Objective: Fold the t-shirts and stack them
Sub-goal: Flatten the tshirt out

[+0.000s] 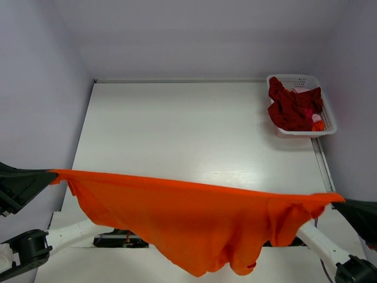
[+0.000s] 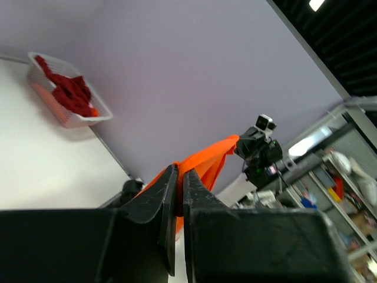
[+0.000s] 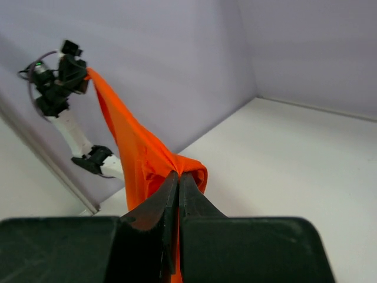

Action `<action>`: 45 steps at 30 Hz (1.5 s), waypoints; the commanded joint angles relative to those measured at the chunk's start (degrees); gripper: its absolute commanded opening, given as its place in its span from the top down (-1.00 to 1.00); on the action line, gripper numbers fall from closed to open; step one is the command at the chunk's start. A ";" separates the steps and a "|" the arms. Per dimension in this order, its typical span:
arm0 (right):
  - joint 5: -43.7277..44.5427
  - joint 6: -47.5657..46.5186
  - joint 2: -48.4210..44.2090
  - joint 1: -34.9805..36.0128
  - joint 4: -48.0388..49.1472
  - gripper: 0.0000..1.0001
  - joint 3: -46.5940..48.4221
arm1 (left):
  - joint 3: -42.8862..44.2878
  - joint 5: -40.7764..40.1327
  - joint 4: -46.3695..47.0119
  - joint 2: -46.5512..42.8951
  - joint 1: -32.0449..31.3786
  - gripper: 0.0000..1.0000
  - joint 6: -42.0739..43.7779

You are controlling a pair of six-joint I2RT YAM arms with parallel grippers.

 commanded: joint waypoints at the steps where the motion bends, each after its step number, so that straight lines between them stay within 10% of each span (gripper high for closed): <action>1: 10.52 -2.04 -0.77 0.83 8.59 1.00 -5.72 | 0.47 -13.43 4.17 0.35 0.02 1.00 0.58; 21: 18.70 -6.79 16.01 0.83 32.86 1.00 -29.65 | -14.83 -60.37 -0.14 7.12 -17.21 1.00 -8.39; 29: 13.62 -6.89 21.46 0.83 25.48 1.00 -9.98 | -12.11 -49.85 10.90 4.58 -17.21 1.00 1.97; 45: 1.13 -3.55 2.93 0.83 11.24 1.00 -10.22 | -17.37 -11.45 16.91 -0.87 -14.76 1.00 -3.80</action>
